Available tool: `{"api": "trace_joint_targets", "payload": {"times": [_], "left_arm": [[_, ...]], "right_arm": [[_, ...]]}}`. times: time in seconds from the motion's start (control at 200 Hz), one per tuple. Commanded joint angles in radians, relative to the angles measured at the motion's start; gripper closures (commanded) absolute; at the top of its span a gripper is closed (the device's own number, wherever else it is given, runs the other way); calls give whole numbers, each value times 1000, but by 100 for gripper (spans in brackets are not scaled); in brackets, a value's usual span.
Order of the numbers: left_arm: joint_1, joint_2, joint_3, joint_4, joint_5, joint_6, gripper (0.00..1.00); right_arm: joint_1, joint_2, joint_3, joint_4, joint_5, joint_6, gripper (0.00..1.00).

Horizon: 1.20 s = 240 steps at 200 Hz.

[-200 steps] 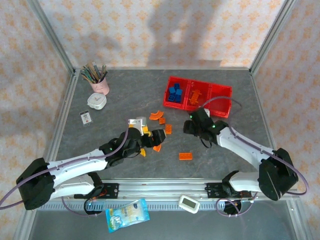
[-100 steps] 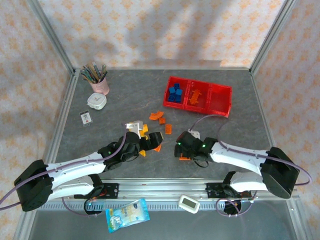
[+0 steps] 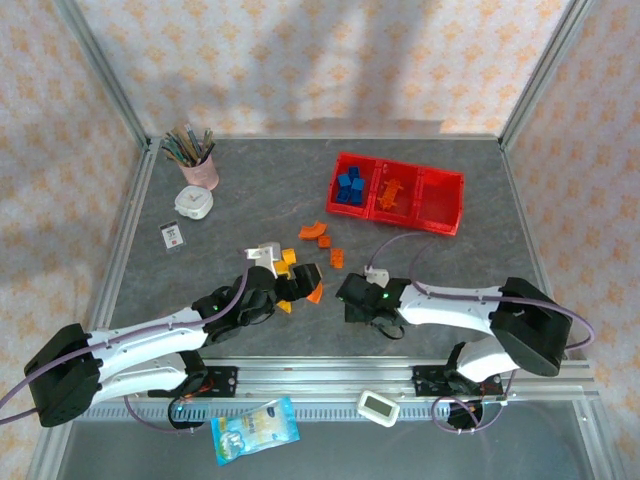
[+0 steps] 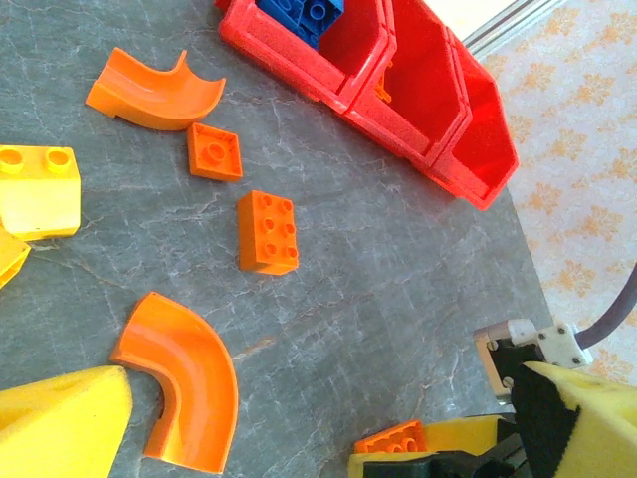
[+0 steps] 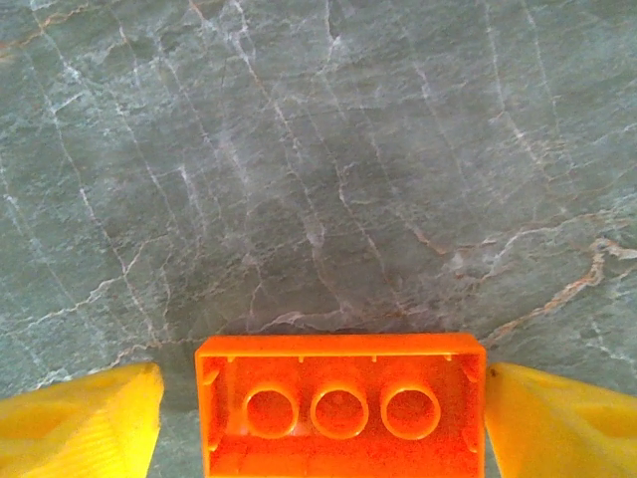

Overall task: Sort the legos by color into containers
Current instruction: Pick up the lego from the bottom-center of the table, then place the lego in the container.

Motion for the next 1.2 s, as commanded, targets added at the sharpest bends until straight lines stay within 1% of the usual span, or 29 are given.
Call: {"api": "trace_joint_targets", "payload": {"times": [0.0, 0.19, 0.375, 0.546, 0.671, 0.806, 0.936, 1.071, 1.196], "left_arm": [[-3, -23, -11, -20, -29, -9, 1], [-3, -20, -10, -14, -29, -6, 1], [-3, -14, -6, -12, -27, -3, 1], [-3, -17, 1, -13, -30, 6, 1], [1, -16, 31, -20, -47, 43, 1], [32, 6, 91, -54, -42, 92, 1], [83, 40, 143, -46, 9, 124, 1], [127, 79, 182, -23, 43, 148, 1], [150, 121, 217, -13, 65, 164, 1]], "right_arm": [[5, 21, 22, -22, 63, 6, 21], [5, 36, 19, -6, 62, -7, 28], [5, 30, 25, -9, 80, -17, 37], [3, -5, 49, -35, 115, -29, 39], [-29, -39, 102, -76, 152, -67, 39], [-123, -75, 159, -70, 171, -152, 38], [-247, -63, 239, -32, 186, -259, 38], [-400, 5, 332, 36, 168, -352, 38], [-498, 98, 432, 77, 180, -413, 36]]}}
